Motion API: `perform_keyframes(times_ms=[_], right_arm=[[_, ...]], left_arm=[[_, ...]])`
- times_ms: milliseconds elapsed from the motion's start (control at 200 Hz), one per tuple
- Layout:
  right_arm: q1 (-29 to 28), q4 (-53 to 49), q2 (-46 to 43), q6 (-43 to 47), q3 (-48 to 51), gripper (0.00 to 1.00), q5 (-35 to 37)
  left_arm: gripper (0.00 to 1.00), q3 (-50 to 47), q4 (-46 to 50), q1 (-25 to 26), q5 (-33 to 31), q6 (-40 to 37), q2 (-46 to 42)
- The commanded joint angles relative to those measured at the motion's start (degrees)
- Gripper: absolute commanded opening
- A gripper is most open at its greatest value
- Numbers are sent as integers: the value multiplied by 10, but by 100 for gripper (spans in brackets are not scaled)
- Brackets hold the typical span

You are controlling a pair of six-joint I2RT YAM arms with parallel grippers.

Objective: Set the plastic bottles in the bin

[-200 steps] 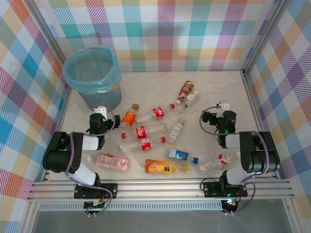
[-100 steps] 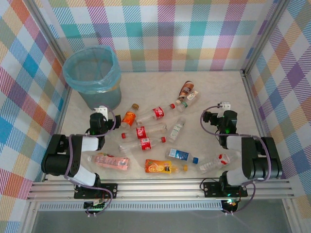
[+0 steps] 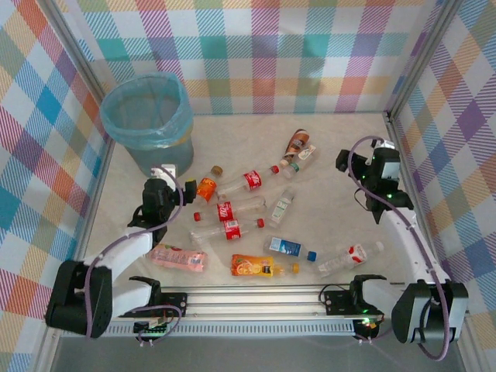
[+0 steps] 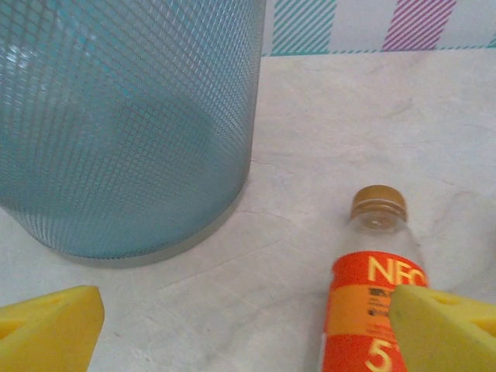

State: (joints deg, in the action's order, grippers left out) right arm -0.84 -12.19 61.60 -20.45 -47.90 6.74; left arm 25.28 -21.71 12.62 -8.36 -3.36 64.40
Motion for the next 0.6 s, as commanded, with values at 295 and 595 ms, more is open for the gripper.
perform_keyframes(times_ms=[295,595], right_arm=[[-4,-536,-40,-203,-124,97,-70],[-7,-657,-89,-252,-92,91,-99]], left_arm=[[89,36,184,158,39,44,-165],[89,124,252,238,138,-26,-156]])
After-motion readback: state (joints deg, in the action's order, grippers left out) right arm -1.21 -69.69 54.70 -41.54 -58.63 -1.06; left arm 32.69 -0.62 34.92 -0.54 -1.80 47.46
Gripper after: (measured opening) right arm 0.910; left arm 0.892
